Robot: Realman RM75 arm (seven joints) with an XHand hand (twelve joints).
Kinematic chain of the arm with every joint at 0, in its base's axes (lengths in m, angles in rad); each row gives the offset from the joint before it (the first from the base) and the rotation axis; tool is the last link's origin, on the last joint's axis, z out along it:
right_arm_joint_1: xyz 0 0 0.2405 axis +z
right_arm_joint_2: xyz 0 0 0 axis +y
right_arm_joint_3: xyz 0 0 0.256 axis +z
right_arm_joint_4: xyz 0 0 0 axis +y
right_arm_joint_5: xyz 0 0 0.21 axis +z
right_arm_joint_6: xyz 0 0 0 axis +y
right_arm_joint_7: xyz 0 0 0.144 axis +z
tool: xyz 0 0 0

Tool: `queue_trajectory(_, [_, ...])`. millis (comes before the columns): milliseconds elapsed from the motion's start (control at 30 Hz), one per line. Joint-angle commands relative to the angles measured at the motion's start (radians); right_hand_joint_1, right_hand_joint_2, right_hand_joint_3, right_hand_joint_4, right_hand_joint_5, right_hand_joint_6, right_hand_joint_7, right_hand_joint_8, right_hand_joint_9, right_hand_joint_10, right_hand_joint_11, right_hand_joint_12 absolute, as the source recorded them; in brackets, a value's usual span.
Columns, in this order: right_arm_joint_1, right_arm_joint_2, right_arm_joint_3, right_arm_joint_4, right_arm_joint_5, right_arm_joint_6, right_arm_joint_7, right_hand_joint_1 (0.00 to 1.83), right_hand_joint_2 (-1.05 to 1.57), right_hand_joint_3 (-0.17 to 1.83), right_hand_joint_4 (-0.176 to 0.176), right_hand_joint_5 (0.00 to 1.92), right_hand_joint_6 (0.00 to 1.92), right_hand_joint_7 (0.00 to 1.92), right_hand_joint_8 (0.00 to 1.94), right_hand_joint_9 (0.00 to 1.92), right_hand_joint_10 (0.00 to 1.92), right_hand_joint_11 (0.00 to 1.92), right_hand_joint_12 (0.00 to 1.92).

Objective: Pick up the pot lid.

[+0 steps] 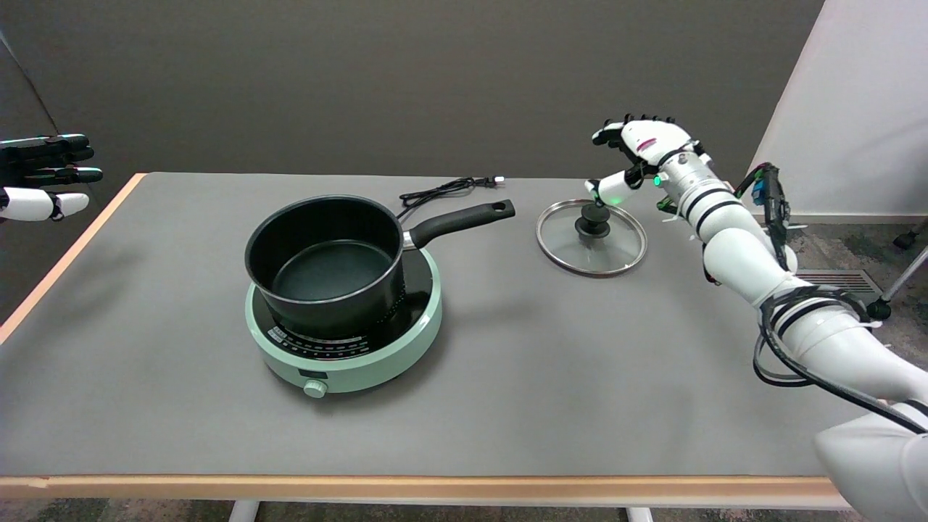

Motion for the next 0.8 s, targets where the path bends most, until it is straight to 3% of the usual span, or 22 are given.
queue_trajectory(33, [0.018, -0.042, -0.028, -0.079, -0.012, -0.045, 0.012, 0.81, 0.53, 0.93, 0.051, 0.51, 0.22, 0.61, 0.21, 0.59, 0.39, 0.30, 0.67])
queue_trajectory(800, [0.030, -0.071, -0.032, -0.071, -0.020, -0.119, 0.011, 0.84, 0.56, 0.92, 0.057, 0.57, 0.26, 0.64, 0.22, 0.63, 0.42, 0.31, 0.68])
